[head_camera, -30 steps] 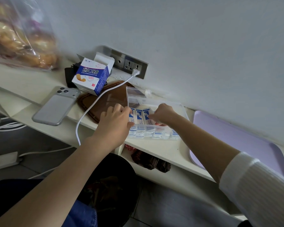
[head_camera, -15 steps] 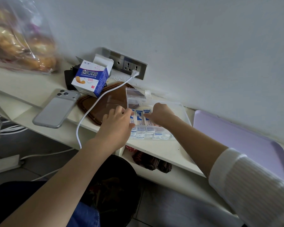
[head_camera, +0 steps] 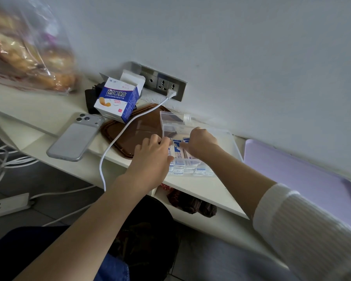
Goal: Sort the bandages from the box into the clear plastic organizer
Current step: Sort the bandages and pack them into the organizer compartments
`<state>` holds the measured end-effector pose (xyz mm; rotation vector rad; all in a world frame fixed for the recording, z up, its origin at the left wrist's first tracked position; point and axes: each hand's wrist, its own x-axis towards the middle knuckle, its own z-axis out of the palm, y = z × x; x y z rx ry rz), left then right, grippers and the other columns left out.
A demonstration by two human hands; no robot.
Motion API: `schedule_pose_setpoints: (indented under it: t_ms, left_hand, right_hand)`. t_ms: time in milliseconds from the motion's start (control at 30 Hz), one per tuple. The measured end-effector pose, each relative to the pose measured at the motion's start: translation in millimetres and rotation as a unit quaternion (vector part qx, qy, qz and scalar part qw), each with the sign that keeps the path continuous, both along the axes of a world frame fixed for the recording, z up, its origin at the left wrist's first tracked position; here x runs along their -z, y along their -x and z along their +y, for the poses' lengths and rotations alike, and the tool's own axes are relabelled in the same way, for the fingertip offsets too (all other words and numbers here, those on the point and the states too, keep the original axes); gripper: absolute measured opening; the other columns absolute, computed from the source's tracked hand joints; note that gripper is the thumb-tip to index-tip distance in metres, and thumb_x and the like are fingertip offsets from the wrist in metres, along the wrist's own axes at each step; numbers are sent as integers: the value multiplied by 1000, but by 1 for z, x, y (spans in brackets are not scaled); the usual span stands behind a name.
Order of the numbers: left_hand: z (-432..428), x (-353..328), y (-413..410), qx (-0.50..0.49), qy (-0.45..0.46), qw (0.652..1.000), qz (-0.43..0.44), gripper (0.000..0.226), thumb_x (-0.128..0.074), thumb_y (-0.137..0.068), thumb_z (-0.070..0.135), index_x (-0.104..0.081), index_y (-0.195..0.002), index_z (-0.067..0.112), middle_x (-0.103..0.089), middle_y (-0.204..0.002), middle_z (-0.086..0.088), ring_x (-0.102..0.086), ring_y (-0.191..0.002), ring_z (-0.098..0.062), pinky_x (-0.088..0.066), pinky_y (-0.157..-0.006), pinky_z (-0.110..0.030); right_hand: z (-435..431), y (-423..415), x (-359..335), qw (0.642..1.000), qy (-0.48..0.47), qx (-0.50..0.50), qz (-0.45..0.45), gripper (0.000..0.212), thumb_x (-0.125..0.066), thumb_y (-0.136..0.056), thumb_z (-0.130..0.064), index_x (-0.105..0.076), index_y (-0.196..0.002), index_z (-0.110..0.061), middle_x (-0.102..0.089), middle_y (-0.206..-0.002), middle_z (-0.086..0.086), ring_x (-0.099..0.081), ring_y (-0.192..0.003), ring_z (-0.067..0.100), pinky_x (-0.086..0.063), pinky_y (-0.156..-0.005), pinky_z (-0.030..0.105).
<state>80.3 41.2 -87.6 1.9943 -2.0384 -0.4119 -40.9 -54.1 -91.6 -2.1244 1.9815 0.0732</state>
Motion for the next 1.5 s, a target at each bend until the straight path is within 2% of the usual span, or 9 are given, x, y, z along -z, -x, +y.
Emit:
schedule_pose_setpoints:
  t_ms: [167, 367, 500, 667, 833, 1000, 1067, 1133, 1500]
  left_hand:
    - [0, 2, 1, 1, 12, 1000, -3, 38, -40, -99, 31, -32, -135, 22, -35, -134, -4, -37, -120, -21, -32, -97, -35]
    - [-2, 4, 5, -1, 9, 1000, -7, 37, -40, -99, 32, -33, -135, 23, -35, -133, -4, -38, -119, -21, -33, -98, -35]
    - [-1, 3, 8, -2, 9, 1000, -6, 38, -40, -99, 32, -33, -134, 22, -35, -132, -5, -37, -119, -21, -32, -98, -35]
    - [-1, 3, 8, 0, 3, 1000, 1, 38, -41, -99, 33, -33, -134, 22, -35, -133, -5, -37, -121, -21, -32, -98, -35]
    - [-1, 3, 7, 1, 2, 1000, 3, 38, -41, -99, 33, -33, -134, 23, -35, -133, -5, -37, -121, -22, -32, -98, -35]
    - [-1, 4, 7, 2, 3, 1000, -1, 38, -41, -98, 34, -33, -134, 22, -35, -132, -5, -37, -120, -22, -32, -98, -36]
    - [-2, 4, 7, 2, 4, 1000, -2, 39, -41, -98, 35, -33, -134, 22, -35, -132, -6, -37, -120, -22, -32, -98, -36]
    - [-2, 3, 8, 2, 1, 1000, -2, 40, -41, -98, 35, -33, -134, 21, -35, -132, -6, -38, -120, -22, -32, -98, -36]
    - [-4, 2, 9, -3, -8, 1000, -9, 42, -41, -98, 36, -31, -136, 22, -35, -134, -6, -37, -122, -21, -32, -99, -36]
  right_hand:
    - [-8, 28, -14, 999, 29, -11, -28, 42, -43, -97, -33, -41, -65, -6, -50, -67, 5, -51, -60, 19, -38, -51, 25]
    - [-3, 60, -33, 995, -26, 86, -46, 31, -27, -98, -6, -48, -119, 1, -56, -111, 18, -56, -108, 34, -42, -79, 32]
    - [0, 65, -22, 989, -93, 93, -65, 35, -26, -101, -17, -41, -72, -4, -61, -98, 20, -64, -92, 34, -47, -62, 26]
    - [-2, 64, -10, 986, -100, 84, -100, 40, -28, -101, -22, -39, -65, -8, -65, -111, 22, -61, -85, 29, -43, -62, 27]
    - [-7, 64, 0, 984, -105, 93, -114, 42, -30, -101, -27, -56, -99, 6, -64, -111, 22, -61, -105, 35, -48, -93, 36]
    - [0, 63, -7, 998, -16, 44, -51, 27, -28, -95, -4, -51, -108, 2, -30, -67, 5, -43, -80, 26, -37, -66, 30]
    - [4, 59, -9, 999, 16, -10, -49, 20, -30, -94, -2, -50, -92, -2, -43, -74, 7, -50, -79, 28, -42, -63, 29]
    - [7, 51, -9, 998, 5, -51, -39, 21, -33, -97, -7, -50, -109, -3, -60, -97, 13, -59, -85, 28, -50, -77, 33]
    - [10, 35, -9, 987, -56, -136, 67, 33, -33, -99, -15, -41, -131, -8, -57, -122, 12, -61, -97, 27, -53, -86, 34]
